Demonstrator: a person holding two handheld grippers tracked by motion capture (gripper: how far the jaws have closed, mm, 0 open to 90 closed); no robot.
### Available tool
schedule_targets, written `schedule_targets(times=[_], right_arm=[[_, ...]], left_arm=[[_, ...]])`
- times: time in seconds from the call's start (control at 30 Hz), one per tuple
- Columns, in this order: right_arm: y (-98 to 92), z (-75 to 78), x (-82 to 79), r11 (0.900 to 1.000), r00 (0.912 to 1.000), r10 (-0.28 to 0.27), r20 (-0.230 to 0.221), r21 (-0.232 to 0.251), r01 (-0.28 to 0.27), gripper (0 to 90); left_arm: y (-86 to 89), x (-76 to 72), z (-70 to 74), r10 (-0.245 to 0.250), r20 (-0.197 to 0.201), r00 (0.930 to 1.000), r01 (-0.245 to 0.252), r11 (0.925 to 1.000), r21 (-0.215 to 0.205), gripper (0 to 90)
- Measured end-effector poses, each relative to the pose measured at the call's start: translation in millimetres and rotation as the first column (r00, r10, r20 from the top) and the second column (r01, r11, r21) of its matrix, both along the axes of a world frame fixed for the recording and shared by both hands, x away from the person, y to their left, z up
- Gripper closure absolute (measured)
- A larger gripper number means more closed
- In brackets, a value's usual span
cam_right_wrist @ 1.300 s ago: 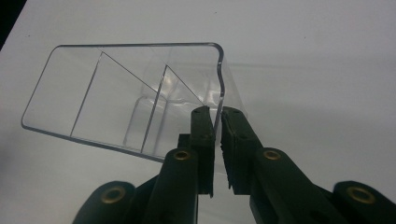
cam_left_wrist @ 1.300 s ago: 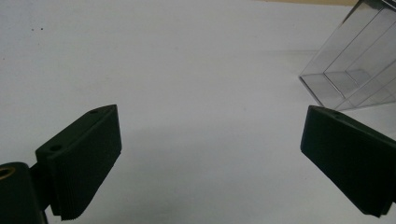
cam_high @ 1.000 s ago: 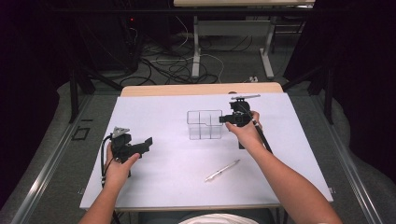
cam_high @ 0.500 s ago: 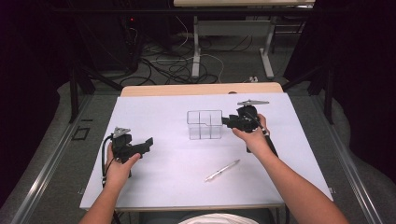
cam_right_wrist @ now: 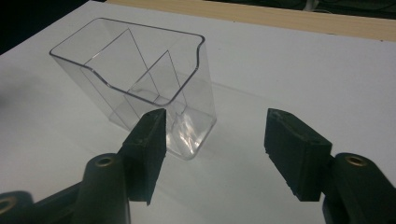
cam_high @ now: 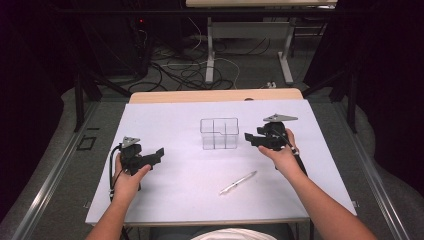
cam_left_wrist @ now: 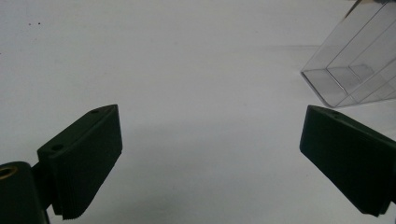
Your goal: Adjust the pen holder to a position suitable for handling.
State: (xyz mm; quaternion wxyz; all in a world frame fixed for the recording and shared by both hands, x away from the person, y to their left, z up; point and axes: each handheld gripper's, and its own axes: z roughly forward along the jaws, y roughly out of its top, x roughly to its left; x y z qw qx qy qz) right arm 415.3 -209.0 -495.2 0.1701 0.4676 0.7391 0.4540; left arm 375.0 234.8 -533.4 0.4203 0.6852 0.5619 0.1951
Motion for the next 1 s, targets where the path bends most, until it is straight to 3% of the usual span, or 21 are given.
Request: schedule_targets(times=[0.33, 0.5, 0.63, 0.7, 1.0], right_arm=[[-28.8, -13.2, -15.6, 0.998, 0.9982, -0.017, 0.058, -0.059, 0.021, 15.7], [-41.4, -18.8, -23.2, 0.998, 0.9962, -0.036, 0.079, -0.052, 0.040, 14.1], [-45.5, -23.9, -24.5, 0.995, 0.9952, -0.033, 0.092, -0.090, 0.042, 10.6], [-46.4, -26.4, -24.1, 0.996, 0.9954, -0.045, 0.085, -0.070, 0.051, 8.7], [-50.2, -29.9, -20.5, 0.993, 0.9922, -0.076, 0.099, -0.079, 0.084, 5.8]], left_arm=[[-0.7, -0.5, -0.4, -0.005, -0.013, 0.9999, 0.005, 1.0000, 0.002, 5.9], [-1.1, 0.2, -1.9, -0.002, -0.017, 0.9998, 0.002, 1.0000, 0.009, 6.2], [-2.1, 1.1, -1.9, -0.005, -0.017, 0.9998, 0.006, 0.9998, 0.018, 6.4], [-3.5, 0.9, -2.0, -0.011, -0.013, 0.9999, 0.011, 0.9996, 0.027, 6.7], [-17.3, -1.0, -0.4, -0.069, -0.010, 0.9975, 0.070, 0.9975, 0.015, 9.7]])
